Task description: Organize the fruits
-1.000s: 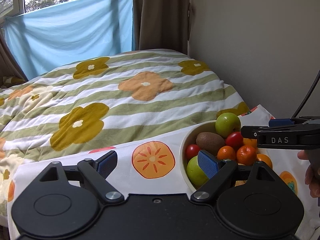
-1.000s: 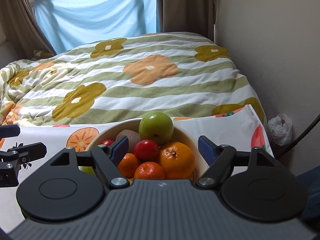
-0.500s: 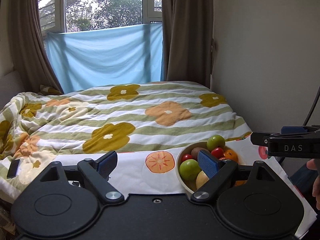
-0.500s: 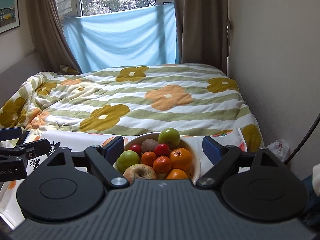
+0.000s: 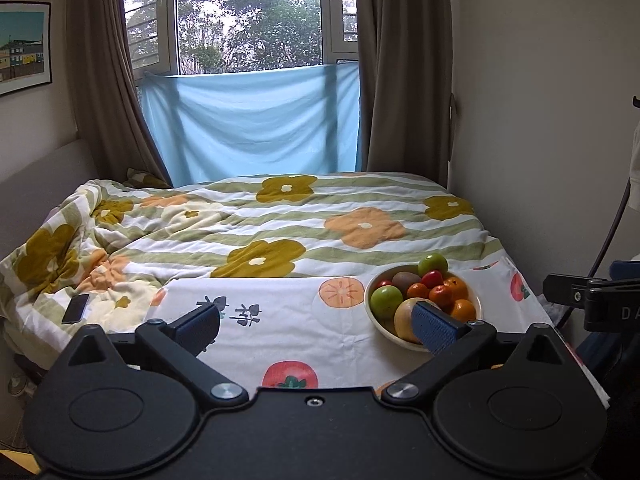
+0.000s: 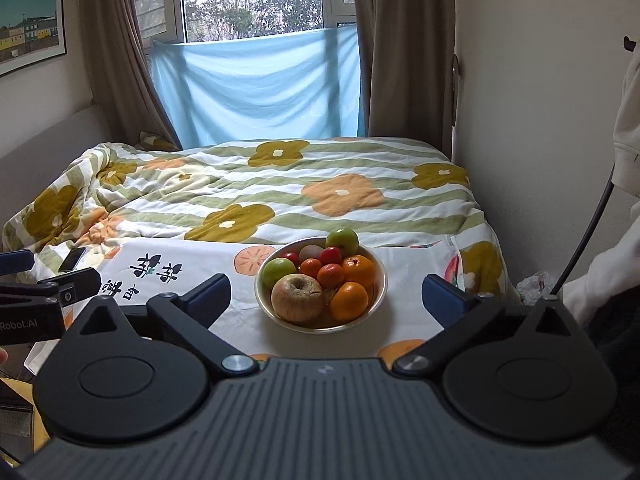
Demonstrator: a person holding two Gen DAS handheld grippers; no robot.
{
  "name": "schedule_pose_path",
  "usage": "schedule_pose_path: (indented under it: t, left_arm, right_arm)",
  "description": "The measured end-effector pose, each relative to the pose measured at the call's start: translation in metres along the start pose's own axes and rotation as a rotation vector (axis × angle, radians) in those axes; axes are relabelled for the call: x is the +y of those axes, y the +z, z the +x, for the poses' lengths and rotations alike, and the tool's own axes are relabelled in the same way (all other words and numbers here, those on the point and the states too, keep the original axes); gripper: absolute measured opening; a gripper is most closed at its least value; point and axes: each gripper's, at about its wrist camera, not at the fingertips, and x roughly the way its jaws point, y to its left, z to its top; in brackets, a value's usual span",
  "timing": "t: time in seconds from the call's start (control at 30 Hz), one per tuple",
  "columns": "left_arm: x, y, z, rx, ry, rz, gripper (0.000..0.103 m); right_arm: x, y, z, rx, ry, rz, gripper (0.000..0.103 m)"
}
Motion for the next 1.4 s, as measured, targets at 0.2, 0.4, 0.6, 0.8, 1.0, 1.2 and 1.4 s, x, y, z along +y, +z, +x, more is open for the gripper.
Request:
schedule_pose_path:
  t: [0.2, 0.4, 0.6, 0.8, 1.0, 1.2, 1.4]
  left_arm:
    - [0.001, -0.012, -0.018, -0.013, 0.001, -0.015, 0.103]
    - [0.000, -0.014, -0.025, -0.020, 0.005, -0.014, 0.103]
    - [0.002, -0.014, -0.027, -0.027, 0.005, -0.010, 0.103]
    - [0.003, -0.016, -0.028, -0.027, 0.008, -0.010, 0.103]
    - [0.004, -0.017, -0.028, -0.029, 0.011, -0.011, 0.103]
    - [0.006, -0.017, -0.028, -0.027, 0.010, -0.015, 0.103]
    - [0.007, -0.017, -0.028, -0.023, 0.004, -0.019, 0.103]
  right_arm:
    - [0.000, -0.014, -0.017, 0.020, -0.027, 0.009, 0.103]
    - [0.001, -0.020, -0.026, 0.021, -0.035, 0.005, 0.103]
    - [0.003, -0.020, -0.029, 0.019, -0.037, 0.007, 0.103]
    - [0.005, -0.020, -0.030, 0.020, -0.039, 0.004, 0.103]
    - [0.006, -0.017, -0.029, 0.026, -0.045, 0.003, 0.103]
    - [0.007, -0.018, -0.026, 0.041, -0.042, 0.013, 0.103]
    - [0.006, -0.017, -0.023, 0.050, -0.043, 0.011, 0.103]
